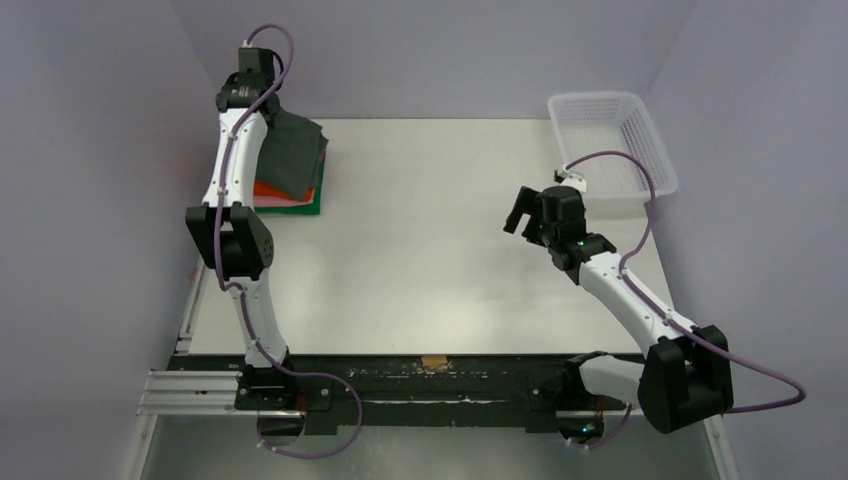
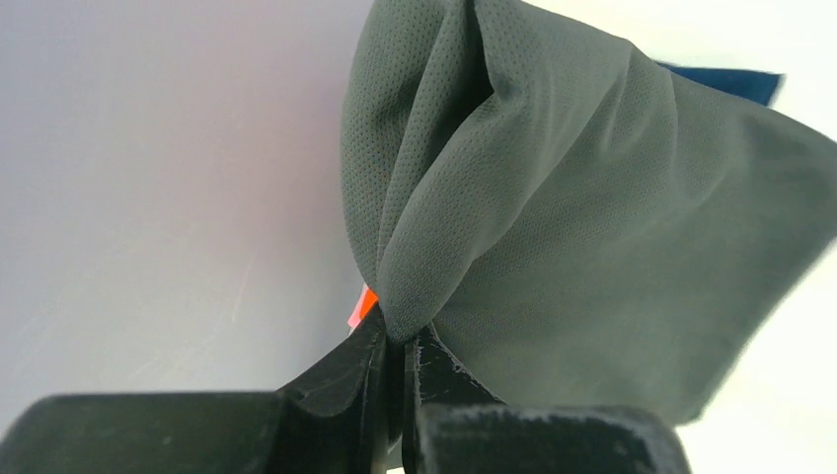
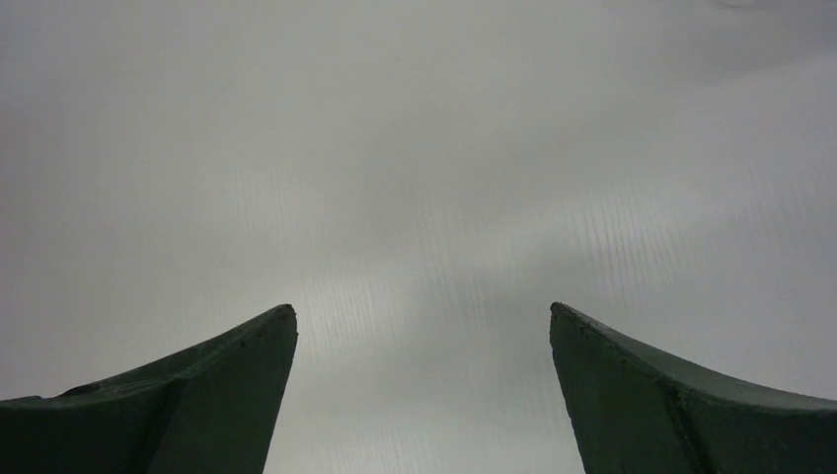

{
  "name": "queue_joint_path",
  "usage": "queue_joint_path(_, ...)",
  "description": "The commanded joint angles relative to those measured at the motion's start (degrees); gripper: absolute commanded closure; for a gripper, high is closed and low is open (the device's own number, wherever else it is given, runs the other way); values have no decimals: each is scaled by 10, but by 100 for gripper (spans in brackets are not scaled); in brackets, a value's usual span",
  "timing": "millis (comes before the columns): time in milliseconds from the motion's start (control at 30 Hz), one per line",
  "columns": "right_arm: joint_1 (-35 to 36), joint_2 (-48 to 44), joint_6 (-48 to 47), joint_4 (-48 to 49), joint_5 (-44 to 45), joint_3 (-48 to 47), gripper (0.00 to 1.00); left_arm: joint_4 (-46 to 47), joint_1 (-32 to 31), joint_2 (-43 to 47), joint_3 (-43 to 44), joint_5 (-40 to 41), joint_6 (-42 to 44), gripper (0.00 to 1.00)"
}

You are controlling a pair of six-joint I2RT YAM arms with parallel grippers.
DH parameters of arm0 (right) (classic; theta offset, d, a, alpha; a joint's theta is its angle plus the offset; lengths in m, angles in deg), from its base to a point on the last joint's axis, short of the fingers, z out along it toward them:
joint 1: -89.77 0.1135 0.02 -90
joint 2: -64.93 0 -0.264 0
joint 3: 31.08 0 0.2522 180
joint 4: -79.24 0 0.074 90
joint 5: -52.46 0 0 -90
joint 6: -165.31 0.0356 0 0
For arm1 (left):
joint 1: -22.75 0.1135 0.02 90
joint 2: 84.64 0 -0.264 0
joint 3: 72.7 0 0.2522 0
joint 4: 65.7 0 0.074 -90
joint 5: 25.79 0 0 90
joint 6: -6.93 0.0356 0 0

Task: Fold and stack the t-shirts
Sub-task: Put the neatly folded tshirt into the corner of the board with the left arm, then reset both arms

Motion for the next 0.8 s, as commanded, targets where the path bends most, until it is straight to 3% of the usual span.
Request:
queue_joint_path(0, 1, 9, 1, 0, 25, -29, 1, 15, 42, -54, 25, -16, -27, 100)
queue_joint_path(33, 2, 12, 1, -1, 27, -31, 1, 16, 49, -63, 29, -17, -28, 100)
queue_joint_path(67, 2, 15, 0, -2, 28, -32, 1, 16, 55, -73, 36, -22, -28, 90)
queue_joint_path(100, 2, 17, 0, -1, 29, -33, 1, 13, 61, -81, 46, -25, -29, 58)
queue_joint_path(133, 2, 18, 0, -3, 31, -35, 1, 5, 64, -91, 60, -18, -34, 17)
queue_joint_path(167, 2, 19, 1, -8, 32, -38, 1, -11, 66, -96, 79, -6, -41, 2)
queue_joint_path(300, 2, 6, 12, -20, 43, -37, 1, -55, 67, -44, 97, 8, -116, 0)
queue_joint_path(367, 2, -6, 23, -25, 48, -32, 1, -50, 66, 32, 40, -56, -177, 0)
queue_joint_path(600, 1, -88, 66, -64, 69, 14, 1, 165, 55, 373, -403, -367, -326, 0)
queue_joint_path(667, 2, -129, 78, -79, 76, 34, 1, 197, 19, 461, -538, -386, -342, 0)
queue_joint_path(767, 2, -183, 78, -98, 79, 67, 1, 219, -96, 581, -694, -312, -349, 0)
